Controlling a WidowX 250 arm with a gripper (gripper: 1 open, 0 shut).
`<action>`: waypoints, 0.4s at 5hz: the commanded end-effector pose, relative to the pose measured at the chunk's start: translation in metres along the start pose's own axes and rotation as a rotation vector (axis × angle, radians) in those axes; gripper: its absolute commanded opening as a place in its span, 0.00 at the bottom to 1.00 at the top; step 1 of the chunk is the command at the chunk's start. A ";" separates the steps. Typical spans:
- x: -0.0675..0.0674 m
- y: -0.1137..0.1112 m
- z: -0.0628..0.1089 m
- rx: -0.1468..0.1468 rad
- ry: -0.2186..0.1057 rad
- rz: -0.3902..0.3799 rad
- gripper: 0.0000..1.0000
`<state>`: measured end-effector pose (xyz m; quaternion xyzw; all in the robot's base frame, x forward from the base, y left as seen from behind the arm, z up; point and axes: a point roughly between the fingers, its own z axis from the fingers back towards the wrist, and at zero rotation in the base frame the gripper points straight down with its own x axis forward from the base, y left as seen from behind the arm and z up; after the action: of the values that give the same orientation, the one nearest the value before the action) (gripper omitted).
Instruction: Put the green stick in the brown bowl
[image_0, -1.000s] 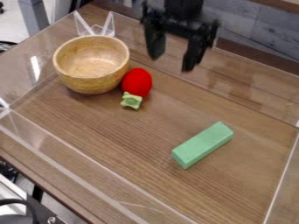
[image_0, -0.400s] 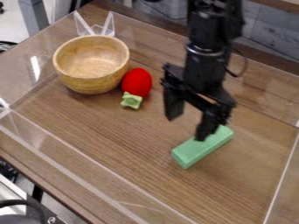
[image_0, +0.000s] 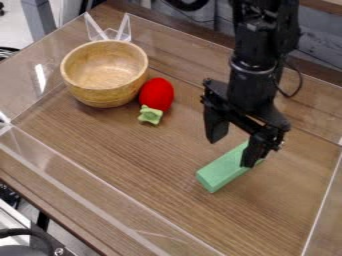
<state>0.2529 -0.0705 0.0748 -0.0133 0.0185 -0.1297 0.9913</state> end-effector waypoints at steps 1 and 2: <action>0.003 0.008 0.000 0.005 -0.035 -0.055 1.00; -0.001 0.011 -0.006 0.002 -0.047 0.034 1.00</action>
<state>0.2504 -0.0610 0.0612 -0.0138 0.0105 -0.1203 0.9926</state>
